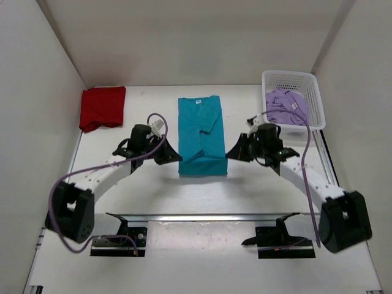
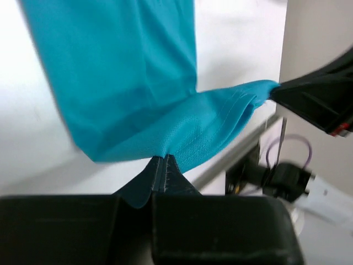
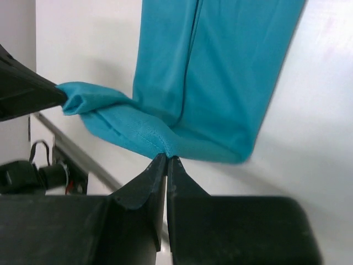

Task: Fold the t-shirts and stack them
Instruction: Fold the folded rectangular tshirt in 1/3 of the way, then grab one side of the 2/3 rectangular tshirt with both arms

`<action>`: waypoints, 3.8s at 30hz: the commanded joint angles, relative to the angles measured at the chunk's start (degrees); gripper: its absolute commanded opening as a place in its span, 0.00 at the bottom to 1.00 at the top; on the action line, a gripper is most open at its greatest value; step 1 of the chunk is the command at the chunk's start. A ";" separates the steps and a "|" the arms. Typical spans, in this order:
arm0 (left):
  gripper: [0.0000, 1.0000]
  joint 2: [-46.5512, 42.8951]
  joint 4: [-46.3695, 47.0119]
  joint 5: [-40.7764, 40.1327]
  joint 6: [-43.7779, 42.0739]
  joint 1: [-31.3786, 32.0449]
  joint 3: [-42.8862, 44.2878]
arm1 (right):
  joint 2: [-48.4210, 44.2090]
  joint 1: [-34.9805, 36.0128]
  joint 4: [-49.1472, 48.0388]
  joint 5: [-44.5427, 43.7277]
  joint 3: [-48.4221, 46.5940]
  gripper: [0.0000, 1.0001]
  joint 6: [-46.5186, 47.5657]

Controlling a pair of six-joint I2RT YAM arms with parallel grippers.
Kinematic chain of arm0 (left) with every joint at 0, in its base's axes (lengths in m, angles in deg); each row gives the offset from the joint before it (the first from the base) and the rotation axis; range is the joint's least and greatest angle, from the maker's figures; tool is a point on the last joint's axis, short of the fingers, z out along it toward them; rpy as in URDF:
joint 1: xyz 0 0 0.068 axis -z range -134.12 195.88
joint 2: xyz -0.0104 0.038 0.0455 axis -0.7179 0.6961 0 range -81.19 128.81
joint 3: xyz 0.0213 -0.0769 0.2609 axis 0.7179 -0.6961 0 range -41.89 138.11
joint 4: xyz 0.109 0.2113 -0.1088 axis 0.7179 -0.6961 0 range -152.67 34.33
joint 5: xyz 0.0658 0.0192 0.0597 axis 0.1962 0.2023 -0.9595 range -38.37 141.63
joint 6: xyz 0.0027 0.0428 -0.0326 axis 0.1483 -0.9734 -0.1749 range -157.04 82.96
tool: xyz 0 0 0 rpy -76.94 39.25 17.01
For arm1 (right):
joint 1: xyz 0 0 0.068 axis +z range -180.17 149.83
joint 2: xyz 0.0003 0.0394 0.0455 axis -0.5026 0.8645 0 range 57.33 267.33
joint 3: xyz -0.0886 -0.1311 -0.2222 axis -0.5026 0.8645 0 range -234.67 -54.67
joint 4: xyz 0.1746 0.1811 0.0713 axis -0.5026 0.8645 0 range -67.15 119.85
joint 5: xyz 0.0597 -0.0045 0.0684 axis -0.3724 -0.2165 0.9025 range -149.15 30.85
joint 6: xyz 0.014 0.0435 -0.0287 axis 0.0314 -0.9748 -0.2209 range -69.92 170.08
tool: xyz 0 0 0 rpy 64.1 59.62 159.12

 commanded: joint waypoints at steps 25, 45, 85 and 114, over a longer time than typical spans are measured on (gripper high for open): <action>0.38 27.69 15.07 -3.87 6.53 -10.15 20.86 | 40.76 -8.78 -6.90 3.06 -33.07 0.29 6.82; 0.26 26.35 28.08 -7.31 6.71 5.32 -3.48 | 45.75 7.74 -8.13 -10.12 -33.58 0.00 13.50; 0.48 19.66 21.49 -11.97 4.25 -0.75 -6.30 | 31.35 -4.03 -20.78 -4.78 -5.39 0.00 6.82; 0.00 24.51 21.76 -16.44 4.78 -0.39 -3.84 | 34.60 -5.18 -29.22 3.67 -4.25 0.00 1.38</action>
